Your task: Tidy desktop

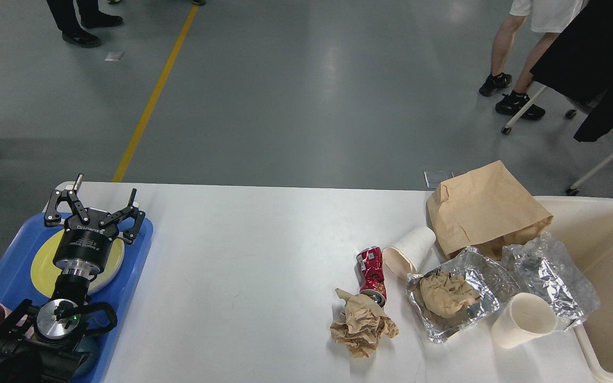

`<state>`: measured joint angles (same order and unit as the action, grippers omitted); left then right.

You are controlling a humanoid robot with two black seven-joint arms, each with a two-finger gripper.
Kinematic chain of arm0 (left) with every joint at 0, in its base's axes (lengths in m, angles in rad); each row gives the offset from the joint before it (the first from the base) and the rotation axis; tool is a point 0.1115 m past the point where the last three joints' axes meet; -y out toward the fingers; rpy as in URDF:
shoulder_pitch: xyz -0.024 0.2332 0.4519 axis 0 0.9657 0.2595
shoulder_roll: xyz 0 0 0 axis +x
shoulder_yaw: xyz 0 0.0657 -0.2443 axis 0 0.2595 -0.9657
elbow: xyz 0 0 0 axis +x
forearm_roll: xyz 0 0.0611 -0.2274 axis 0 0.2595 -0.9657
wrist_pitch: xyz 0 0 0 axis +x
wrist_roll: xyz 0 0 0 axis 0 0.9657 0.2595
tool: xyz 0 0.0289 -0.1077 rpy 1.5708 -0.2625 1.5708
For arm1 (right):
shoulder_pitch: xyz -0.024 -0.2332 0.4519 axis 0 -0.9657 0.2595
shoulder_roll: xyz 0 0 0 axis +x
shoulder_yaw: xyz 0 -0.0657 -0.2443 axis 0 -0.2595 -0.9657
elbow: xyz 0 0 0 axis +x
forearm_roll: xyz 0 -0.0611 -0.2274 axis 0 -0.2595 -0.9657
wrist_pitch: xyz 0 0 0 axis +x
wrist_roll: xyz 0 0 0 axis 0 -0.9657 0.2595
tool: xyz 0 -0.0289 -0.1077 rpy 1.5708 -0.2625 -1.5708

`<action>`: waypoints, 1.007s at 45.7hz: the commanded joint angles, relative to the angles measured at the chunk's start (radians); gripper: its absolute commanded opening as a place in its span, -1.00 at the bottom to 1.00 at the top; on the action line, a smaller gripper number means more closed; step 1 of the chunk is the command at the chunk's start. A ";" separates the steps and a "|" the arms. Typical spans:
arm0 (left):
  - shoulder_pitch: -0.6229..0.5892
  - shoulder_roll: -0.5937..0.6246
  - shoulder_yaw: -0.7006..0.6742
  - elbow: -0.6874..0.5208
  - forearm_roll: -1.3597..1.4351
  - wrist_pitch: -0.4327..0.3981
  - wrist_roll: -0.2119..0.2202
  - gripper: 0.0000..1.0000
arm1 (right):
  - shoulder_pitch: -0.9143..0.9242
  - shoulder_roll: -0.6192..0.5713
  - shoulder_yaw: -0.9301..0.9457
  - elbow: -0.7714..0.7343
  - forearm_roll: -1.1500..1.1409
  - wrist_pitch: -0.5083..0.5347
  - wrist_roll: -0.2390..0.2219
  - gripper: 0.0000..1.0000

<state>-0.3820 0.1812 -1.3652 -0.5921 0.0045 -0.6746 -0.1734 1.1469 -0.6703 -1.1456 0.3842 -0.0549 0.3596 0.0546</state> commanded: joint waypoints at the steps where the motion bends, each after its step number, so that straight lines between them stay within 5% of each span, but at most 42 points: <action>1: 0.000 0.000 0.000 0.000 0.000 0.000 0.000 0.93 | -0.217 0.044 0.119 -0.108 0.001 -0.119 0.002 -1.00; 15: 0.000 0.000 0.000 0.000 0.000 0.000 0.000 0.93 | -0.556 0.179 0.325 -0.320 0.001 -0.261 0.002 -1.00; 46: 0.000 0.000 0.000 0.000 0.000 0.000 0.000 0.93 | -0.673 0.251 0.422 -0.320 0.006 -0.303 0.002 -1.00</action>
<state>-0.3820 0.1811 -1.3652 -0.5921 0.0046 -0.6751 -0.1733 0.4753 -0.4191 -0.7284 0.0642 -0.0491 0.0572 0.0568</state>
